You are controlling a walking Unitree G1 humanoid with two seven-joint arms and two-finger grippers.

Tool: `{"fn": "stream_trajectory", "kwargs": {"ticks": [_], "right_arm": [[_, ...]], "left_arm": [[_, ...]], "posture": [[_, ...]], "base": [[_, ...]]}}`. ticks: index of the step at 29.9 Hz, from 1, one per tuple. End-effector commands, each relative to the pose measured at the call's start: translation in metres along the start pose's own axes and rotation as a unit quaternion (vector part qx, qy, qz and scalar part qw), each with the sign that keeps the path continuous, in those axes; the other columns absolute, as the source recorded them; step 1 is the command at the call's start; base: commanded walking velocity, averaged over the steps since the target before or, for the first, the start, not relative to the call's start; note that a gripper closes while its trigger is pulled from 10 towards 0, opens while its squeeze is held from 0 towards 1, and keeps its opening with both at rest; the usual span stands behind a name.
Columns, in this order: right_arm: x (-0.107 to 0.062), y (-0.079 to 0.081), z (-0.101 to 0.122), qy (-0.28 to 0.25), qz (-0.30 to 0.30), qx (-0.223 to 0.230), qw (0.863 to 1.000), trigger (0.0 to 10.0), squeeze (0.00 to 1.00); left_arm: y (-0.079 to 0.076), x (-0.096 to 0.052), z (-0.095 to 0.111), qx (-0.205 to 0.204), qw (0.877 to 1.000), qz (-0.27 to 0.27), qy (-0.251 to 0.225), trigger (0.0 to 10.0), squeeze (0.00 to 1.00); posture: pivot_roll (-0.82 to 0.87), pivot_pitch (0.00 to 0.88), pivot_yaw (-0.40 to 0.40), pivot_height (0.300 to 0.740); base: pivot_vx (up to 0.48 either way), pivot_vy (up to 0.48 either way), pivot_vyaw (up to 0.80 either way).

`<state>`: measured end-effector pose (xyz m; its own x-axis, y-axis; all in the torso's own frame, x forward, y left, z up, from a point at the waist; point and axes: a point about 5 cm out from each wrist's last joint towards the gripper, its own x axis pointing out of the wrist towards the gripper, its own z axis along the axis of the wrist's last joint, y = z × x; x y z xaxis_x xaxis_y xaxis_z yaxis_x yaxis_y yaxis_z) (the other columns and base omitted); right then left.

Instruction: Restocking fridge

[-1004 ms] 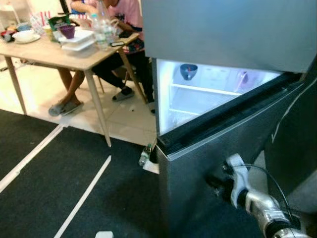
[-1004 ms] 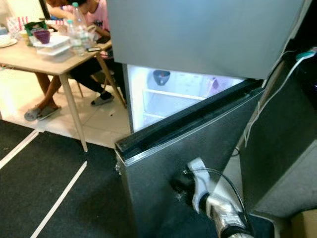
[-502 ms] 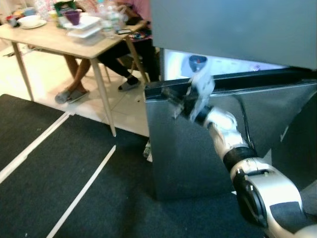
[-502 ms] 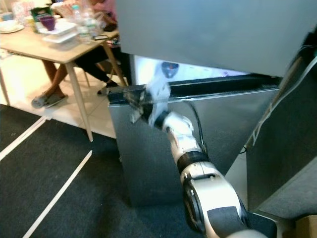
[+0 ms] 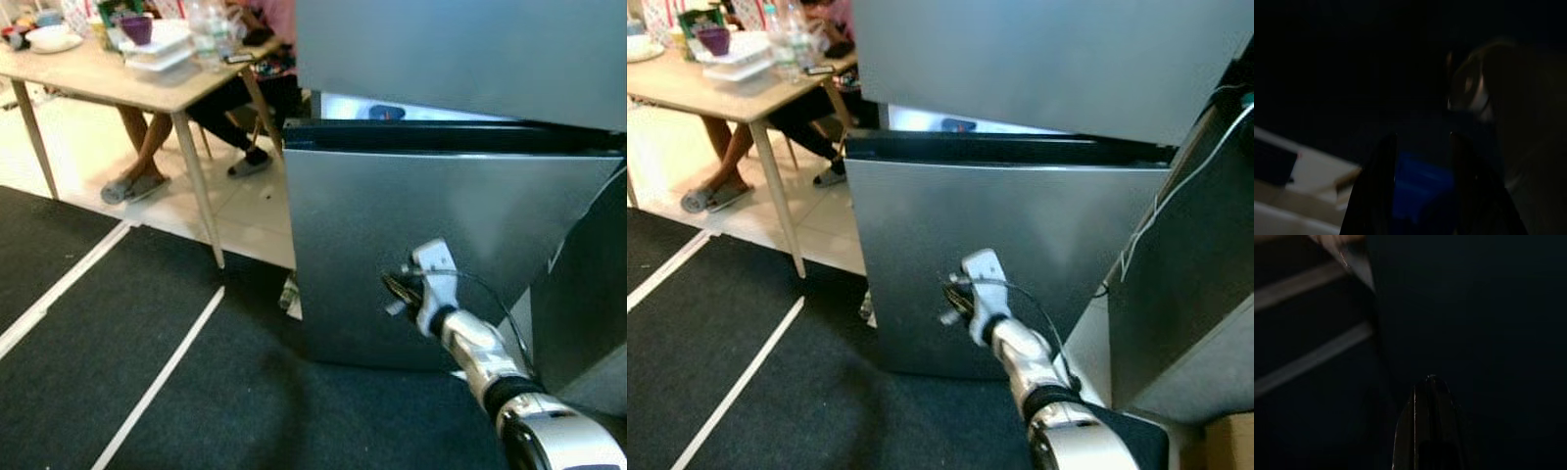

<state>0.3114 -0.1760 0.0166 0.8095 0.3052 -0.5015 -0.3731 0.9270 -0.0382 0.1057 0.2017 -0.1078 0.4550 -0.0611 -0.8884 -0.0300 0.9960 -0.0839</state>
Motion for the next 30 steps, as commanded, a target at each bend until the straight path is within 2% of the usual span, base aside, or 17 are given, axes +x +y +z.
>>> {"fn": "stream_trajectory", "kwargs": {"ticks": [1,2,3,5,6,8,9,10,11,13,15,17,24,27,28,29,30], "right_arm": [[-0.007,-0.003,-0.026,0.053,-0.021,0.006,0.998,10.0,0.00],[-0.018,-0.007,-0.050,0.096,-0.044,0.019,0.994,10.0,0.00],[-0.018,-0.007,-0.050,0.096,-0.044,0.019,0.994,10.0,0.00],[-0.039,-0.009,-0.093,0.169,-0.071,0.039,0.982,10.0,0.00],[-0.039,-0.009,-0.093,0.169,-0.071,0.039,0.982,10.0,0.00],[-0.059,-0.001,-0.128,0.226,-0.075,0.047,0.970,10.0,0.00],[-0.068,0.005,-0.144,0.255,-0.070,0.035,0.964,10.0,0.00],[-0.068,0.005,-0.144,0.255,-0.070,0.035,0.964,10.0,0.00],[-0.084,0.017,-0.169,0.304,-0.059,0.007,0.951,10.0,0.00],[-0.084,0.017,-0.169,0.304,-0.059,0.007,0.951,10.0,0.00],[-0.096,0.026,-0.185,0.335,-0.044,0.002,0.941,10.0,0.00],[-0.099,0.031,-0.190,0.343,-0.039,0.007,0.939,10.0,0.00],[-0.102,0.033,-0.193,0.348,-0.040,0.011,0.937,10.0,0.00],[-0.099,0.029,-0.190,0.342,-0.047,0.012,0.938,10.0,0.00],[-0.096,0.025,-0.185,0.336,-0.060,0.010,0.940,10.0,0.00],[-0.088,0.019,-0.175,0.319,-0.074,0.021,0.944,10.0,0.00],[-0.081,0.017,-0.166,0.309,-0.073,0.010,0.948,10.0,0.00]], "left_arm": [[-0.005,0.000,-0.006,0.002,1.000,-0.007,0.009,10.0,0.00],[-0.004,0.000,-0.003,0.003,1.000,-0.005,0.007,10.0,0.00],[-0.004,0.000,-0.003,0.003,1.000,-0.005,0.007,10.0,0.00],[-0.001,0.001,0.001,0.001,1.000,0.006,0.004,10.0,0.00],[-0.001,0.001,0.001,0.001,1.000,0.006,0.004,10.0,0.00],[0.003,0.000,0.000,0.008,1.000,0.007,0.008,10.0,0.00],[0.006,-0.001,0.000,0.010,1.000,0.008,0.010,10.0,0.00],[0.006,-0.001,0.000,0.010,1.000,0.008,0.010,10.0,0.00],[0.008,-0.001,-0.001,0.008,1.000,0.010,0.013,10.0,0.00],[0.008,-0.001,-0.001,0.008,1.000,0.010,0.013,10.0,0.00],[0.009,-0.001,0.001,-0.004,1.000,0.012,0.009,10.0,0.00],[0.011,-0.001,0.006,-0.002,1.000,0.016,0.003,10.0,0.00],[0.016,0.000,0.017,-0.011,0.999,0.029,-0.012,10.0,0.00],[0.017,0.000,0.018,-0.008,0.999,0.029,-0.010,10.0,0.00],[0.020,-0.001,0.018,-0.008,0.999,0.033,-0.007,10.0,0.00],[0.023,-0.001,0.021,-0.005,0.999,0.036,-0.006,10.0,0.00],[0.027,-0.001,0.026,-0.009,0.999,0.042,-0.012,10.0,0.00]], "posture": [[-0.01,0.062,0.013,0.740],[-0.01,0.059,0.010,0.740],[-0.01,0.059,0.010,0.740],[-0.01,0.046,0.016,0.740],[-0.01,0.046,0.016,0.740],[-0.02,0.031,0.029,0.740],[-0.02,0.029,0.035,0.740],[-0.02,0.029,0.035,0.740],[-0.01,0.023,0.043,0.740],[-0.01,0.023,0.043,0.740],[-0.01,0.006,0.043,0.740],[0.01,0.000,0.029,0.740],[0.01,0.000,0.024,0.740],[0.01,0.000,0.032,0.740],[0.00,0.000,0.052,0.740],[0.01,0.000,0.031,0.740],[0.04,0.000,0.020,0.740]], "base": [[0.000,0.000,0.00],[0.000,0.000,0.00],[0.000,0.000,0.00],[0.000,0.000,0.00],[0.000,0.000,0.00],[0.000,0.000,0.00],[0.244,0.000,0.00],[0.244,0.000,0.00],[0.255,0.000,0.00],[0.255,0.000,0.00],[0.253,0.000,0.00],[0.255,0.000,0.00],[0.254,0.000,0.00],[0.251,0.000,0.00],[0.251,0.000,0.00],[0.274,0.000,0.00],[0.274,0.000,0.00]]}}
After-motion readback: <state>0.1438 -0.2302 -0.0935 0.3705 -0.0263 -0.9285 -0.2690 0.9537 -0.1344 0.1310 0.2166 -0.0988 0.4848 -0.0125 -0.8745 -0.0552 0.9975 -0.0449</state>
